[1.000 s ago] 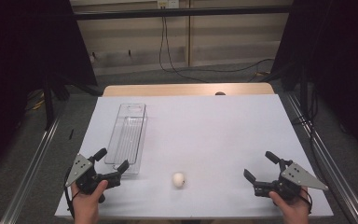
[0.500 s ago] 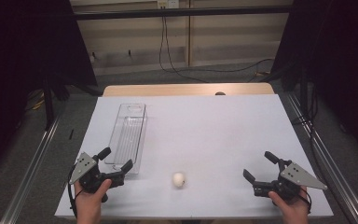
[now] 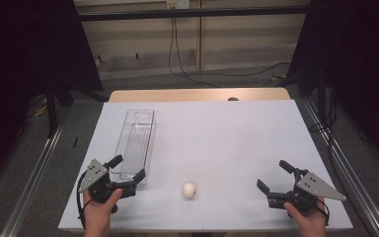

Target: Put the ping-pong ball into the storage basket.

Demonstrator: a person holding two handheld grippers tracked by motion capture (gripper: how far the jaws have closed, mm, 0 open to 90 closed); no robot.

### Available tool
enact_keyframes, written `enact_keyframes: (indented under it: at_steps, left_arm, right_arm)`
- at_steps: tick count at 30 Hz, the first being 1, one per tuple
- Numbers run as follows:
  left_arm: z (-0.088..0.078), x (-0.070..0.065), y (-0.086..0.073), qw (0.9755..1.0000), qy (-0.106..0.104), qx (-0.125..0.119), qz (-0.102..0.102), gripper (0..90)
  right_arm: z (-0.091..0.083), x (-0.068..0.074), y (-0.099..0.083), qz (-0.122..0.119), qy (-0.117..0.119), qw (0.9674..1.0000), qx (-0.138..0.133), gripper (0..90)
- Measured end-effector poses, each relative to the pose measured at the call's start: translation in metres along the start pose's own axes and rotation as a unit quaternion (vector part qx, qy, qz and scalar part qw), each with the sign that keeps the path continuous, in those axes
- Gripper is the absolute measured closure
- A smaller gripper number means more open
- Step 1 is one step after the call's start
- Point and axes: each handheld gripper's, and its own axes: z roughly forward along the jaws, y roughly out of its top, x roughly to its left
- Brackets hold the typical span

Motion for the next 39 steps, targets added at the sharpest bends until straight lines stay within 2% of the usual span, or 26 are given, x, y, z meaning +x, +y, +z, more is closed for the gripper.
enact_keyframes:
  at_steps: [7,12,24,39]
  left_arm:
    - [0.003,-0.004,0.003,1.0,-0.002,0.003,0.008,2.1]
    - [0.006,-0.008,0.004,0.9998,-0.013,0.005,0.01,2.1]
    - [0.014,-0.017,0.005,0.9995,-0.023,0.014,0.016,2.1]
    - [0.026,-0.026,0.007,0.9989,-0.04,0.021,0.016,2.1]
  right_arm:
    - [0.0,0.0,0.0,0.001,0.001,1.0,0.0,0.8]
    - [0.0,0.0,0.0,0.001,0.003,1.0,-0.001,0.8]
    - [-0.001,0.0,0.001,0.001,0.003,1.0,-0.002,0.9]
    - [0.0,0.001,0.001,0.003,0.006,1.0,-0.003,0.8]
